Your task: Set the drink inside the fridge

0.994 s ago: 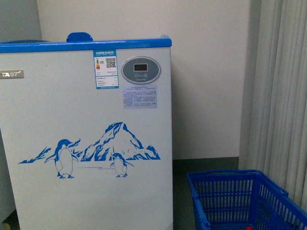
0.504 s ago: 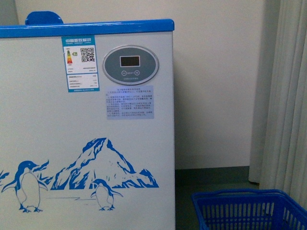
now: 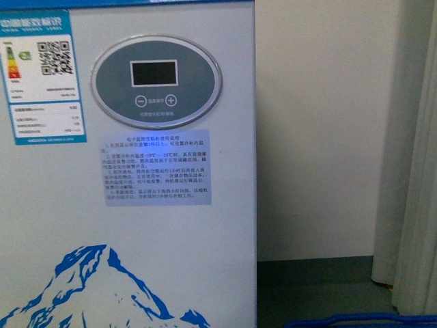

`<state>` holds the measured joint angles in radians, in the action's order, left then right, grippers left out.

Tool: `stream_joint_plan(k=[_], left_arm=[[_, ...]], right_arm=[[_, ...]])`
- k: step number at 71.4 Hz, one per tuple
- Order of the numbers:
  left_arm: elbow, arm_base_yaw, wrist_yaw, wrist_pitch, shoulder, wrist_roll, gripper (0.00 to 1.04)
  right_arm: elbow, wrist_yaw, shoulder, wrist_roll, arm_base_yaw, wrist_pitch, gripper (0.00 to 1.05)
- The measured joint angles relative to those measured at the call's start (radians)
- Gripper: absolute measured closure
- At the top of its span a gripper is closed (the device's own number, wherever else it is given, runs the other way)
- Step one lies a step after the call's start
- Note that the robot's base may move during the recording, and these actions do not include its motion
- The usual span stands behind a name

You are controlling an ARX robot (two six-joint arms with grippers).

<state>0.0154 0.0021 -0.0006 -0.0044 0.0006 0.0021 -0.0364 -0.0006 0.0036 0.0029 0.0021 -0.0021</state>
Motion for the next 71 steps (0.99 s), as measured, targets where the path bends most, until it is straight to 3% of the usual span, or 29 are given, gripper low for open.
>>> stream_joint_plan(k=[13,16,17,20,24,34,38,48,55,71], left_arm=[[0.000,0.000,0.001,0.000,0.000,0.000,0.08],[0.000,0.000,0.001,0.000,0.000,0.000,0.08],[0.000,0.000,0.001,0.000,0.000,0.000,0.08],[0.000,0.000,0.000,0.000,0.000,0.000,0.08],[0.000,0.000,0.001,0.000,0.000,0.000,0.08],[0.000,0.000,0.001,0.000,0.000,0.000,0.08],[0.000,0.000,0.000,0.000,0.000,0.000,0.08],[0.000,0.000,0.000,0.000,0.000,0.000,0.08],[0.000,0.000,0.001,0.000,0.000,0.000,0.08],[0.000,0.000,0.001,0.000,0.000,0.000,0.08]], right_arm=[[-0.002,0.016,0.005,0.007,0.003,-0.006,0.07],[-0.026,0.103,0.041,0.043,0.023,-0.086,0.07],[-0.058,0.162,0.087,0.080,0.034,-0.175,0.07],[-0.097,0.216,0.168,0.116,0.020,-0.269,0.07],[-0.130,0.207,0.316,0.141,-0.050,-0.300,0.07],[-0.216,0.067,0.750,0.087,-0.258,-0.054,0.07],[-0.277,0.043,0.981,0.015,-0.296,0.068,0.07],[-0.357,0.111,1.378,-0.139,-0.272,0.233,0.07],[-0.446,0.217,1.653,-0.234,-0.219,0.334,0.07],[-0.633,0.360,2.039,-0.307,-0.110,0.388,0.07]])
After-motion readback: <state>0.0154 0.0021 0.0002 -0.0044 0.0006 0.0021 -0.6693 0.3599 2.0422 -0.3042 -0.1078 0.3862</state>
